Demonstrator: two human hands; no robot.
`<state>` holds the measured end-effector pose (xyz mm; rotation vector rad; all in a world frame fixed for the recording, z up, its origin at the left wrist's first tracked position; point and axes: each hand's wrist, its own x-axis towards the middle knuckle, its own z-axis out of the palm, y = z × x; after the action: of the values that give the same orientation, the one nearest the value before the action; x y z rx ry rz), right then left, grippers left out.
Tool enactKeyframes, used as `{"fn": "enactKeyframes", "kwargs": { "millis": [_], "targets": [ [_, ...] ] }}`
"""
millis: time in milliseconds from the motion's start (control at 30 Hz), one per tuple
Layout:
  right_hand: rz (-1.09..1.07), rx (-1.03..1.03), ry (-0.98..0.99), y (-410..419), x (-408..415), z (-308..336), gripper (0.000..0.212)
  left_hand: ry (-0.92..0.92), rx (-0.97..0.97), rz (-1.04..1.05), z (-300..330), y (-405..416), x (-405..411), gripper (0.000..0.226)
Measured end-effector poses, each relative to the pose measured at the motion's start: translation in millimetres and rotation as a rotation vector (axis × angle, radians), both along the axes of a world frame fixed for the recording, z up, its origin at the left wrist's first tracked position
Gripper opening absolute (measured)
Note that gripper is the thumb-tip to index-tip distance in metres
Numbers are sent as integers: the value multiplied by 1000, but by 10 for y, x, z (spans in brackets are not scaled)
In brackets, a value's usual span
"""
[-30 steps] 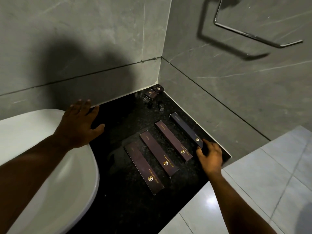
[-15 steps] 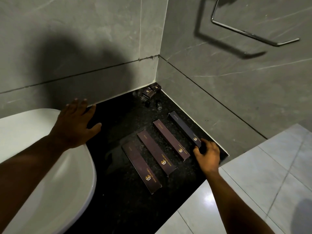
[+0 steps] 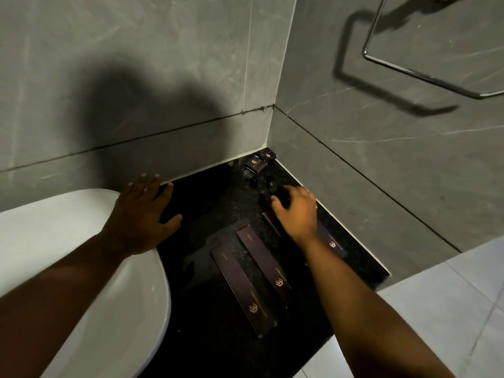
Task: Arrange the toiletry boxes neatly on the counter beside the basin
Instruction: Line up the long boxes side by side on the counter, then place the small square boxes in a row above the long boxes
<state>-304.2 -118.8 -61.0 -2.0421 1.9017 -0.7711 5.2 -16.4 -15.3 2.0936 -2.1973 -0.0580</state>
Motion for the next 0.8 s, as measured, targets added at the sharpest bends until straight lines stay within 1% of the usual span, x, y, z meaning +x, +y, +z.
{"fn": "enactKeyframes", "kwargs": {
  "millis": [133,267,333,367,433,467,567,633,700,800],
  "targets": [
    [103,43,160,-418,469,54,50,6,-9,0,-35,-4,-3,77],
    [85,70,217,-893,672,37,49,-6,-33,2,-57,-26,12,77],
    [110,151,297,-1184,676,-7,52,-25,-31,8,-68,-44,25,77],
    [148,206,336,-1318,672,-37,58,-40,-28,10,-70,-53,32,77],
    [268,276,440,-1528,654,-109,70,-68,-20,10,-63,-59,28,79],
    [331,282,510,-1612,663,-139,72,-79,-13,14,-62,-64,29,80],
    [489,230,753,-1774,732,-175,64,-88,1,18,-56,-75,32,82],
    [527,210,866,-1843,780,-173,61,-72,-7,15,-58,-78,37,81],
    [525,194,883,-1890,805,-168,63,-56,-7,20,-67,-67,42,81],
    [537,165,853,-1909,767,-107,68,-42,-20,18,-70,-59,32,81]
  ]
}}
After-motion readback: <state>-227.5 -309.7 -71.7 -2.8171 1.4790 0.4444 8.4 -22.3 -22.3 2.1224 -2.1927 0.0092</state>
